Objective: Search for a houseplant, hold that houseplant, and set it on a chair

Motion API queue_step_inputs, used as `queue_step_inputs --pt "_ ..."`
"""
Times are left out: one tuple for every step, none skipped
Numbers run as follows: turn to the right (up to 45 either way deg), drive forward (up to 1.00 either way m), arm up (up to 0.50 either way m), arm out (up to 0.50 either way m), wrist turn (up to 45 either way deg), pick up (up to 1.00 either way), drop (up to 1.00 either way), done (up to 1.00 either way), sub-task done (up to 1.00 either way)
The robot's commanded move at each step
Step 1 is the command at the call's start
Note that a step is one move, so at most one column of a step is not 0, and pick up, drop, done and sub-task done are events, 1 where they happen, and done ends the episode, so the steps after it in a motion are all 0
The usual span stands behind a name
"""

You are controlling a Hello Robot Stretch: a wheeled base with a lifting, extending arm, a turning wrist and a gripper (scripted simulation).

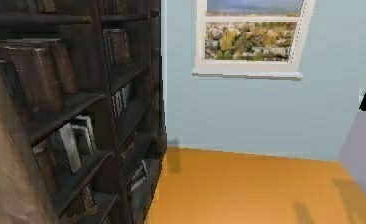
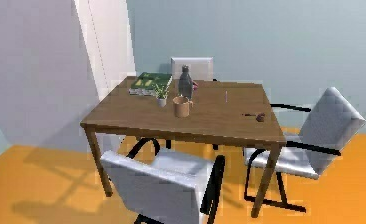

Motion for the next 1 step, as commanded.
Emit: queue_step_inputs --pt "-3.0 0.0 0.0 0.0 0.0 0.0 0.0 0.0 0.0"
